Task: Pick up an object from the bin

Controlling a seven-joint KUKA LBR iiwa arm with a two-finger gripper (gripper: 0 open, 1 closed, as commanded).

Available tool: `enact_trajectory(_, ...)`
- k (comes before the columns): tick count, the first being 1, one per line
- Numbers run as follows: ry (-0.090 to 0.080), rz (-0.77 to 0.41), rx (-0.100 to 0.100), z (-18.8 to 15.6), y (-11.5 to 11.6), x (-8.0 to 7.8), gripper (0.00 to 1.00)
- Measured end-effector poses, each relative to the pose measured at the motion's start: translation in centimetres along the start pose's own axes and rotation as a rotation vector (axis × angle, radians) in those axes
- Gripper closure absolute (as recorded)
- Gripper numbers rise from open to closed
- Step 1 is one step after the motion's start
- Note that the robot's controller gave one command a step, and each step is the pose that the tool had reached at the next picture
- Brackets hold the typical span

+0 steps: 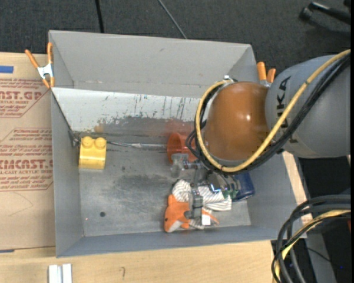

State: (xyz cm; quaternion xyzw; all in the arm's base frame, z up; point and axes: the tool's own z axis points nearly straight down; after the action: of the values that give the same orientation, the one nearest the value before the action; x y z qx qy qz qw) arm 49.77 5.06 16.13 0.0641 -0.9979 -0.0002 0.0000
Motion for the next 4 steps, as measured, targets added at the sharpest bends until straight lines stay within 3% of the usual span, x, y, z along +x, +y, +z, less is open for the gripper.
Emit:
enact_trajectory(1,-0.001,-0.128,0.001,0.5,-3.1,-0.4,0.0)
enact_trajectory(2,-0.006,-0.163,0.001,4.5,-3.0,0.9,0.0)
enact_trajectory(3,0.002,-0.133,-0.002,6.9,-3.2,0.8,0.0)
enact_trajectory(4,0.0,-0.115,0.0,9.1,-2.9,-0.8,1.0)
